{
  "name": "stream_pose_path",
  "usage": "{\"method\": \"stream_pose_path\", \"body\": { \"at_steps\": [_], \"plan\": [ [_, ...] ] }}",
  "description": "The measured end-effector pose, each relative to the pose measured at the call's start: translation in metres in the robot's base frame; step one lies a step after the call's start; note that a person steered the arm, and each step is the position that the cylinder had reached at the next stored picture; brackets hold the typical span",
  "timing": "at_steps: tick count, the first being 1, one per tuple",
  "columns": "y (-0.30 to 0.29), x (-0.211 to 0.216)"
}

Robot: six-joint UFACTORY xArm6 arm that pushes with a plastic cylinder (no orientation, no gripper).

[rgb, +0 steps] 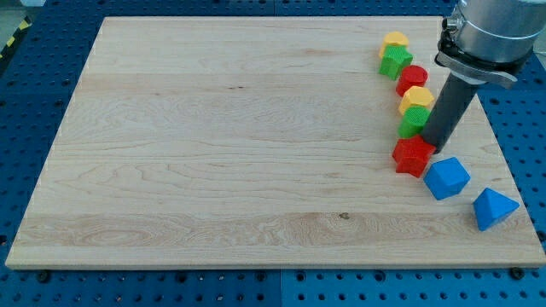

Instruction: Place the red star parallel to the blue triangle

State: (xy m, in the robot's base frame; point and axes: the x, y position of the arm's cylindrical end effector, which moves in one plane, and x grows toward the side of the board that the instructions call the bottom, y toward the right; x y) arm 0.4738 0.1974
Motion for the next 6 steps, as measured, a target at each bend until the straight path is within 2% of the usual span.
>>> {"method": "stream_pose_path", "body": {
  "at_steps": [4, 6],
  "plan": [
    [-0.059, -0.007],
    [-0.059, 0.015]
  ]
}}
